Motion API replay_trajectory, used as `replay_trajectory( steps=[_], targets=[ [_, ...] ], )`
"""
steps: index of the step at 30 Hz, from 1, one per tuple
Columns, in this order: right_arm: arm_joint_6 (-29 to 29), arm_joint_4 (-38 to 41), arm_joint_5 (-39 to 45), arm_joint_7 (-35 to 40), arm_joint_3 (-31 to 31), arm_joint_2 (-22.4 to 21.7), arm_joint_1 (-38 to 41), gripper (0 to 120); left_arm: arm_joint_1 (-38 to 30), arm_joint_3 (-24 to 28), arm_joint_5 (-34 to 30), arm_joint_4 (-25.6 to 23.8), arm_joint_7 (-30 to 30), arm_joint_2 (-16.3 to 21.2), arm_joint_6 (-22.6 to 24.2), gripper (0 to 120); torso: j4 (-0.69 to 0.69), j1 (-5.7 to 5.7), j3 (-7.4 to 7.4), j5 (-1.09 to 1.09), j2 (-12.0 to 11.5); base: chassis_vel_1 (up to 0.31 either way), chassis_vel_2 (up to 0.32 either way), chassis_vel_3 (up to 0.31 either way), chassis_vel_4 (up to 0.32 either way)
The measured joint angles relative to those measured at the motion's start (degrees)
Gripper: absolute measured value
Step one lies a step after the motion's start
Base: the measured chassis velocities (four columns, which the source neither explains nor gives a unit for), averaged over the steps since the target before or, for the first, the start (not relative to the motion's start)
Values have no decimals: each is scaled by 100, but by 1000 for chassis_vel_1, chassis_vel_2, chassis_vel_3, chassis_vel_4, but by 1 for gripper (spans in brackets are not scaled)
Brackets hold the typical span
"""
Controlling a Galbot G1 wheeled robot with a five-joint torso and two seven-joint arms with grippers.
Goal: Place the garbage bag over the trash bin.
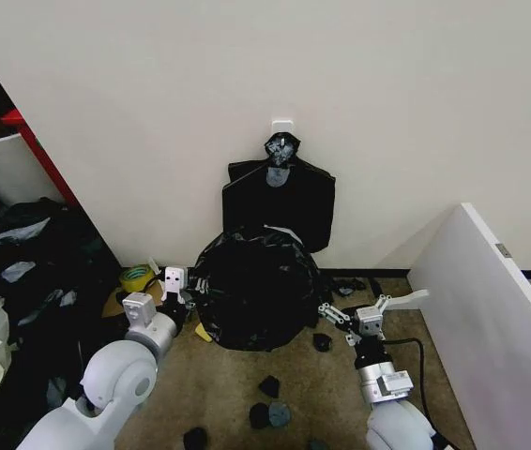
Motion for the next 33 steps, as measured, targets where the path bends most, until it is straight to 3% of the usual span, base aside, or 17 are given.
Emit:
replay_trajectory(
  steps=[5,9,15,19,28,30,33],
  targets=[
    [245,-148,347,-295,4,4,64,100,36,-6,-2,-62,1,3,17,0,0,0,0,0,0,0,0,0,0],
    [719,-487,495,-1007,14,22,169,100,97,-7,-5,-180,2,9,80,0,0,0,0,0,0,0,0,0,0],
    [1127,-1169,79,-1521,196,61,318,100,76,21,-40,-248,5,50,107,0,0,0,0,0,0,0,0,0,0],
    [1155,-1497,-573,-1340,429,54,396,100,73,10,-56,-252,6,64,107,0,0,0,0,0,0,0,0,0,0],
    [863,-1331,-1373,-452,1141,21,380,100,21,78,-57,-122,20,38,52,0,0,0,0,0,0,0,0,0,0],
    [704,-1136,-1338,-269,1375,-9,365,100,32,135,-35,-50,46,37,-27,0,0,0,0,0,0,0,0,0,0],
    [371,-230,-405,-205,1479,-117,151,100,78,283,34,41,85,5,-248,0,-1,0,0,-1,0,0,0,0,0]
  ],
)
